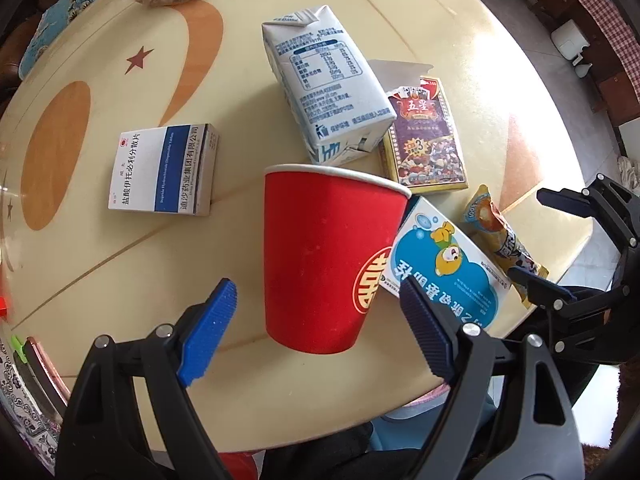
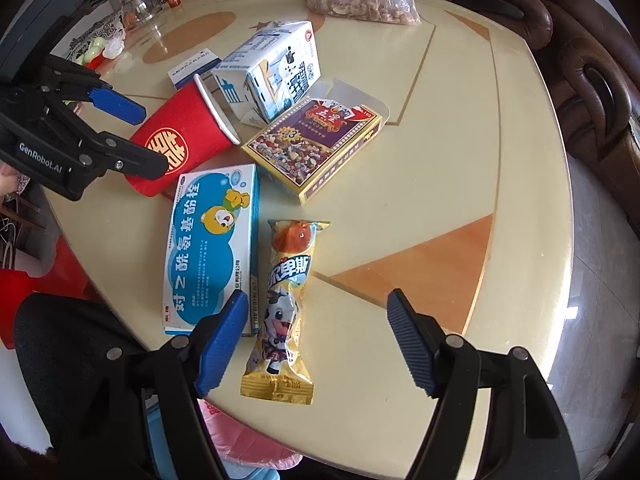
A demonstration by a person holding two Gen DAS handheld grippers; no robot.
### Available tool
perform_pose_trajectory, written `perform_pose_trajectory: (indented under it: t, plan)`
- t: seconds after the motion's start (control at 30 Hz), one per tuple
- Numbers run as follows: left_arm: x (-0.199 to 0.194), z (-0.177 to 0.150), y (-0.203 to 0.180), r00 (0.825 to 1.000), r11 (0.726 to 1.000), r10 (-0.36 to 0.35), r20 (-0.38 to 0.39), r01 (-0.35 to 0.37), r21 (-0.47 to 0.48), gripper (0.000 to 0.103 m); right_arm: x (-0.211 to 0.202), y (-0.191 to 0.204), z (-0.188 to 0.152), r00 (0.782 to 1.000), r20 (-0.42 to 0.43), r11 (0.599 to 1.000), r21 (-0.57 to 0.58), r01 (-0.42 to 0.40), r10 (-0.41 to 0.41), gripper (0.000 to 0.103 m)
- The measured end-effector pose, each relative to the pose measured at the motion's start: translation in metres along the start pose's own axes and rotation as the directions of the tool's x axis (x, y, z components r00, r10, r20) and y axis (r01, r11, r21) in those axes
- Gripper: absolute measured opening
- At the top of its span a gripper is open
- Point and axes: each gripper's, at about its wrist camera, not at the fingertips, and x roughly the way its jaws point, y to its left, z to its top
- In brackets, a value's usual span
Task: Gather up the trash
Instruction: 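Grasp the red paper cup with the left tool while the right tool grasps the snack bar, then lift the red cup and snack bar with both tools toward the bin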
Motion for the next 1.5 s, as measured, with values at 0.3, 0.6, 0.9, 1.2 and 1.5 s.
perform_pose_trajectory:
  t: [0.3,0.6,0.9,1.2,1.5]
  plan:
    - [0.022,0.011,0.015,0.999,0.998,-0.034,-0.034,0.033,-0.046,0.081,0.014,-0.008,0.002,1.0,0.001,1.0,0.007,0.005,-0.005,0.059]
    - [0.029,0.012,0.03,0.995,0.992,-0.094,-0.035,0.091,-0.082,0.067,0.017,-0.003,-0.008,0.998,0.023,0.998,-0.037,0.057,-0.056,0.044]
    - [0.024,-0.003,0.047,0.999,0.993,-0.039,-0.022,0.036,-0.108,0.061,0.014,0.01,-0.004,0.997,0.029,0.997,-0.034,0.074,-0.073,0.019]
    - [0.001,-0.026,0.057,1.0,0.993,-0.008,0.014,0.01,-0.114,0.061,0.0,0.001,-0.007,0.995,0.046,0.996,0.016,0.091,-0.091,0.016]
    - [-0.03,-0.052,0.044,0.999,0.994,0.021,0.049,-0.016,-0.109,0.061,-0.032,0.003,-0.008,0.991,0.084,0.993,0.061,0.097,-0.102,0.016]
